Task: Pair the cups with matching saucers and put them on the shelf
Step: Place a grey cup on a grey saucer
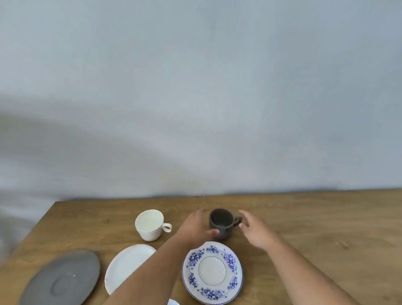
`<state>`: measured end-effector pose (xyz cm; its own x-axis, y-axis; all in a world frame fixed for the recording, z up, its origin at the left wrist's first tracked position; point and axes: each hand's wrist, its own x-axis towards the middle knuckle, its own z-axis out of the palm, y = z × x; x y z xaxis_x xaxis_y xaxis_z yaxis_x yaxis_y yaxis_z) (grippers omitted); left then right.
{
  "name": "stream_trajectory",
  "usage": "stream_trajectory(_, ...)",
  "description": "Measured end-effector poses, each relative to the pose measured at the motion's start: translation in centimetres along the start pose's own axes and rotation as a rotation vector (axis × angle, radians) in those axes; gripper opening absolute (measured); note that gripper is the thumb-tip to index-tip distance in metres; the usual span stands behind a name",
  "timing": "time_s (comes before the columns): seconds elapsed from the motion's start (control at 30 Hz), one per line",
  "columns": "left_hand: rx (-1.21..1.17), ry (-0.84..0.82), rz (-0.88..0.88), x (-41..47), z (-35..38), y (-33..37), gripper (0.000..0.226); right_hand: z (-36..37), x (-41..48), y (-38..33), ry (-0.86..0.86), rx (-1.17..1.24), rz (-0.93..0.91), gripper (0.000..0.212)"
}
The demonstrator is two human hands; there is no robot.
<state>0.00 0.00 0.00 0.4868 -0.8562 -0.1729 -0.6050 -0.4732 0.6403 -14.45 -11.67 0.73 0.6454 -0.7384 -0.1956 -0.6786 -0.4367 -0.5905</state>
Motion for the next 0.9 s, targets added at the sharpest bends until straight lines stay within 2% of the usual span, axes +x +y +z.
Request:
stream_trajectory(0.1, -0.110, 0.005, -0.040, 1.3, 1.1, 0.0, 0.086, 1.0, 1.4, 0.9, 0.060, 0.096, 0.020, 0.046)
stream_trajectory(0.3, -0.284, 0.027, -0.053, 2.4, 2.7, -0.2, 0.067, 2.7, 3.2, 1.4, 0.193, 0.229, 0.029, 0.027)
stream_trajectory(0.5, -0.363, 0.054, -0.016, 2.0, 2.2, -0.2, 0.066, 2.7, 3.0, 1.1, 0.234, 0.326, 0.011, 0.021)
stream_trajectory(0.73, -0.396, 0.246, 0.139, -2.6, -3.8, 0.2, 0.064, 0.0, -0.1, -4.9, 0.275, 0.417, -0.197, 0.022)
stream_trajectory(0.9, -0.450, 0.320, 0.165, -8.3, -10.7, -3.4, 0.059, 1.4, -3.0, -12.5, 0.190, 0.478, -0.331, 0.024)
